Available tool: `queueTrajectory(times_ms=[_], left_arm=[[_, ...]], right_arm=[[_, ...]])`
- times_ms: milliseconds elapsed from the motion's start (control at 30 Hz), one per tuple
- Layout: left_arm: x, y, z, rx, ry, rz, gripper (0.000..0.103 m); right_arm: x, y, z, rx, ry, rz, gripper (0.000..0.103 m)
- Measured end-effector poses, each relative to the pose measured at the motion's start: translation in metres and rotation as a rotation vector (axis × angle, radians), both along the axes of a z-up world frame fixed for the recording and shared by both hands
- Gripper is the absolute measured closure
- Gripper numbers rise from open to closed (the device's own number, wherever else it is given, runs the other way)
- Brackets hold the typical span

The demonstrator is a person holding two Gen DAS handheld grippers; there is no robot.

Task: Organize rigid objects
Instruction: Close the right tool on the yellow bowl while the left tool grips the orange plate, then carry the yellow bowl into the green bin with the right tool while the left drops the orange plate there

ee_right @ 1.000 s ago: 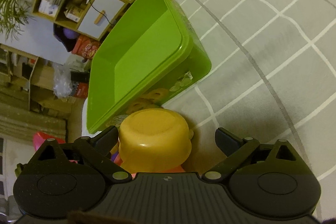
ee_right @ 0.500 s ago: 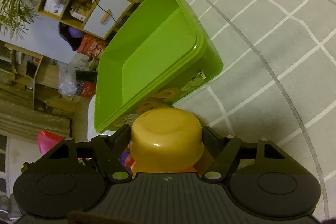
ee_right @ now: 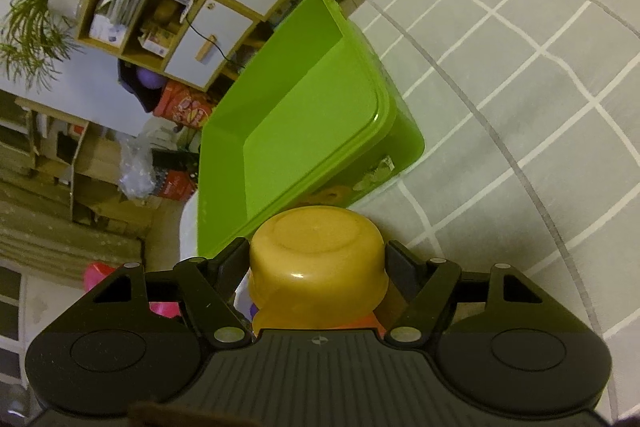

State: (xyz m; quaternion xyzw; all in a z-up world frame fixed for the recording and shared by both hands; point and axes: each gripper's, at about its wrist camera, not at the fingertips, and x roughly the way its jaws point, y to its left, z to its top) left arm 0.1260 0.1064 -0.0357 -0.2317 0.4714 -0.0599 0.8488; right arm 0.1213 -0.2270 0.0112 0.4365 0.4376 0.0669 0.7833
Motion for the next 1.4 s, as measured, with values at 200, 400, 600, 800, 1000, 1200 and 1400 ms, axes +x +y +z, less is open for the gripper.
queueTrajectory(times_ms=[200,400,600,800,1000,1200,1400], left_arm=[[-0.009,0.000,0.017,-0.029,-0.045,0.001,0.043],[-0.010,-0.009,0.039,-0.044,-0.129,0.002,0.043],[0.007,-0.031,0.049,-0.040,-0.236,0.000,0.043],[0.028,-0.060,0.040,0.035,-0.313,0.003,0.043],[0.033,-0.077,0.024,0.137,-0.341,0.004,0.043],[0.036,-0.078,0.018,0.143,-0.336,-0.001,0.043],[0.034,-0.078,0.019,0.128,-0.329,-0.007,0.033]], right_arm=[[-0.005,-0.005,0.009,0.031,-0.022,-0.016,0.027],[-0.004,-0.008,0.024,0.042,-0.074,-0.048,0.027],[0.011,-0.009,0.034,0.018,-0.130,-0.088,0.027],[0.031,0.004,0.040,-0.099,-0.203,-0.090,0.027],[0.044,0.017,0.036,-0.210,-0.219,-0.066,0.027],[0.044,0.024,0.040,-0.306,-0.226,-0.034,0.027],[0.041,0.025,0.039,-0.311,-0.215,-0.031,0.023]])
